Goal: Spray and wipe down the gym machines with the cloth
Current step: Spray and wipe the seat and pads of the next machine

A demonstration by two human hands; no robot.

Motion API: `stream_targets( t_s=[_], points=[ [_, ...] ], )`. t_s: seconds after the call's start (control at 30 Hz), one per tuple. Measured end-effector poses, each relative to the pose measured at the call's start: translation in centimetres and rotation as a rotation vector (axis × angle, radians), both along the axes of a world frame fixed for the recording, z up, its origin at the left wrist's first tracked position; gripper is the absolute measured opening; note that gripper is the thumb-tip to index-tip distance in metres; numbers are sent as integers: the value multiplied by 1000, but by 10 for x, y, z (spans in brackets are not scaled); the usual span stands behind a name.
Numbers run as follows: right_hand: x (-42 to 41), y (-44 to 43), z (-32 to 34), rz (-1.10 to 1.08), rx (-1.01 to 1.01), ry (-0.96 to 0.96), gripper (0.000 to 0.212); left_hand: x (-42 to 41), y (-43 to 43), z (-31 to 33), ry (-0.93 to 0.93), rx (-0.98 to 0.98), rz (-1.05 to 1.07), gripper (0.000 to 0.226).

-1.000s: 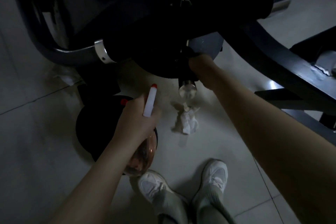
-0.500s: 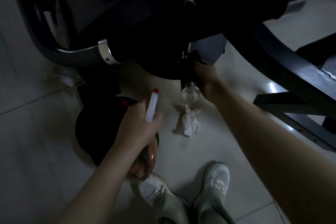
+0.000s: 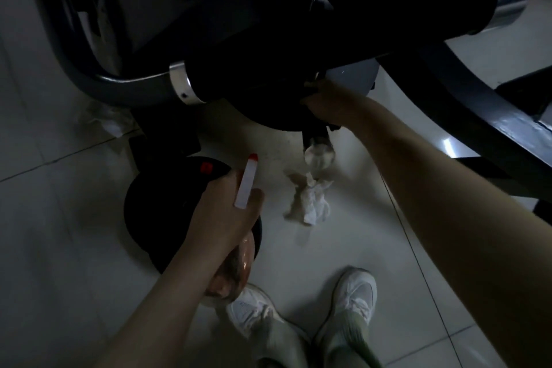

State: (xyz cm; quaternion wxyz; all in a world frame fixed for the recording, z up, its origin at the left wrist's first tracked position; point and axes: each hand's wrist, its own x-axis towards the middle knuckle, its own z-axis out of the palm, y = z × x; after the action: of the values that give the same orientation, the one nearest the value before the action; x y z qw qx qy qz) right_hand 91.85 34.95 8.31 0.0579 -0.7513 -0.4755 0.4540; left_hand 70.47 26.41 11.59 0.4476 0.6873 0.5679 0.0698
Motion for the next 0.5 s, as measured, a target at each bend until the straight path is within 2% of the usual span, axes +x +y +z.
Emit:
stream_targets(
  t_s=[0.1, 0.17, 0.27, 0.4, 0.5],
  points=[
    [-6, 10, 3, 125, -14, -95, 15, 4, 0, 0, 23, -2, 58, 17],
    [-10, 12, 10, 172, -6, -196, 30, 8, 1, 0, 33, -24, 79, 10],
    [-15, 8, 22, 268, 24, -308, 36, 13, 2, 2, 33, -4, 71, 12],
    [-21, 2, 41, 352, 20, -284, 35, 17, 4, 6, 43, 27, 32, 12],
    [-21, -5, 50, 382, 45, -281, 34, 15, 3, 5, 39, 34, 34, 26]
  ],
)
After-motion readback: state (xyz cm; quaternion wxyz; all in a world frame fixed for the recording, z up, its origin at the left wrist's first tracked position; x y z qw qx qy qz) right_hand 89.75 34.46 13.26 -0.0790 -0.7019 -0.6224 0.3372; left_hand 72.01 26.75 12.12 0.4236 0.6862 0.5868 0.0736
